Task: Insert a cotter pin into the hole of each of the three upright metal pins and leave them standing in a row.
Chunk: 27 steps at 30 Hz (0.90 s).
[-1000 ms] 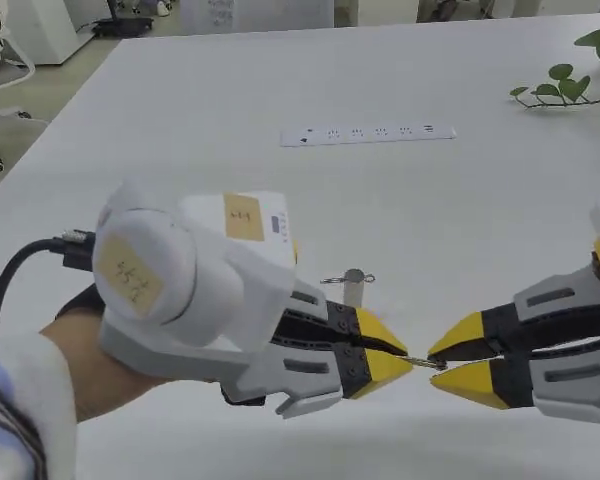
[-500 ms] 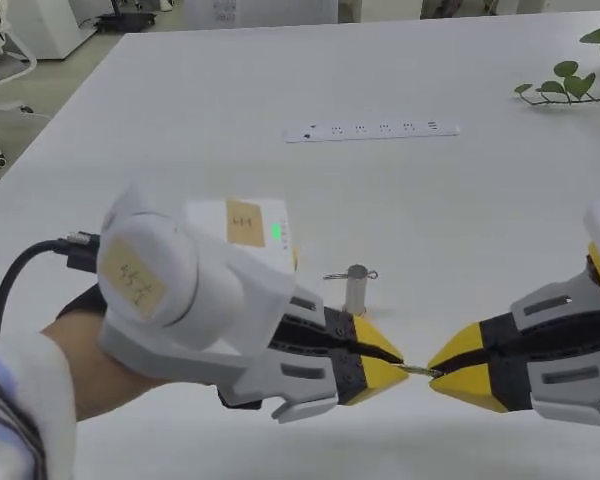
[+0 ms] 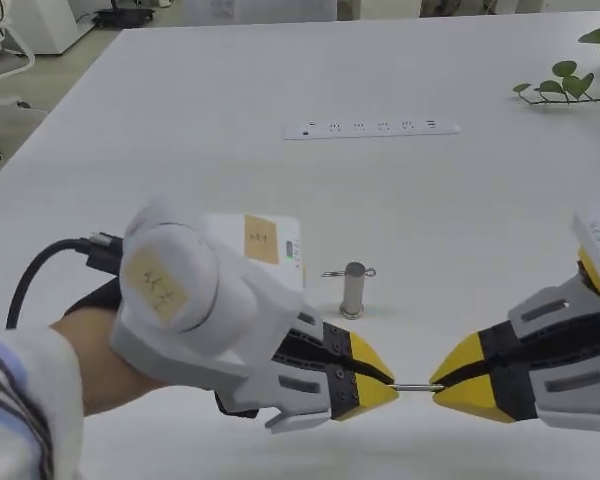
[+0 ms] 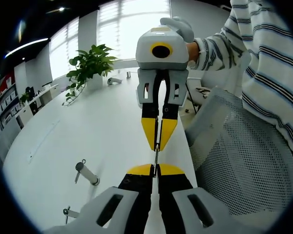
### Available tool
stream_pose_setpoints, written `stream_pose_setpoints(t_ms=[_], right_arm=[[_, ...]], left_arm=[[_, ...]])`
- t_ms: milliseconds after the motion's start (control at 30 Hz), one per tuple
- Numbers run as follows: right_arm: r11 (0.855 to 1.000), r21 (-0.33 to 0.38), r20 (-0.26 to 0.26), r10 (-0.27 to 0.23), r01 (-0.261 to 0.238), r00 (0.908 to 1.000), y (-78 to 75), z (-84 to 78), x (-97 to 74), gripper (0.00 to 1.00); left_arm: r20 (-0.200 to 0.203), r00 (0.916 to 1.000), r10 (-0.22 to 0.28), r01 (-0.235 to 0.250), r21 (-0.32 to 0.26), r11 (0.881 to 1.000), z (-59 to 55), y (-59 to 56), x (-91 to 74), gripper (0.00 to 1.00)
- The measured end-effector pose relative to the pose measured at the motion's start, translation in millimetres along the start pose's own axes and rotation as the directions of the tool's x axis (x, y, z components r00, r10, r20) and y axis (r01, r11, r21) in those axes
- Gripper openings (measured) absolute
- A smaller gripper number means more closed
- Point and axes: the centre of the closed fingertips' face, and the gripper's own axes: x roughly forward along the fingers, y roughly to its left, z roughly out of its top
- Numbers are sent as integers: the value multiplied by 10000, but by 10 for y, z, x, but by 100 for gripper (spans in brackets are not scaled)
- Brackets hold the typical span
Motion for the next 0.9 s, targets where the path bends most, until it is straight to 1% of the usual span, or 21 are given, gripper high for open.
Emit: stream_pose_setpoints(t_ms=[133, 233, 300, 467, 533, 633, 767, 900], right_arm=[[10000, 72, 5, 33, -33, 10000, 32, 10, 10, 4], [9998, 163, 54, 70, -71, 10000, 44, 8, 15, 4], [9998, 184, 98, 62, -64, 9999, 51, 17, 20, 4], [9995, 305, 203, -39, 32, 9998, 17, 14, 21, 4], [9994, 345, 238, -88, 80, 9997, 12, 22, 20, 4], [9993, 361, 315, -115, 104, 9994, -9, 24, 18, 4], [9990, 402, 341, -206, 192, 9992, -15, 24, 20, 4], [9988, 436, 358, -251, 235, 9990, -28, 3, 26, 4]], left_arm=[[-75, 9999, -84, 83, -115, 9999, -23, -21, 7, 1], [-104, 9998, -157, 153, -343, 9993, -40, -32, 8, 1], [-135, 9998, -129, 124, -347, 9993, -48, -28, 7, 1], [-128, 9999, -20, 14, -416, 9991, -48, -10, 0, 3], [-233, 9997, -23, 15, -335, 9994, -66, -11, 4, 5], [-194, 9998, -56, 49, -397, 9992, -68, -20, 15, 6], [-147, 9999, 75, -81, -458, 9989, -72, -2, 17, 9], [-163, 9998, 115, -123, -505, 9986, -83, 10, 14, 9]])
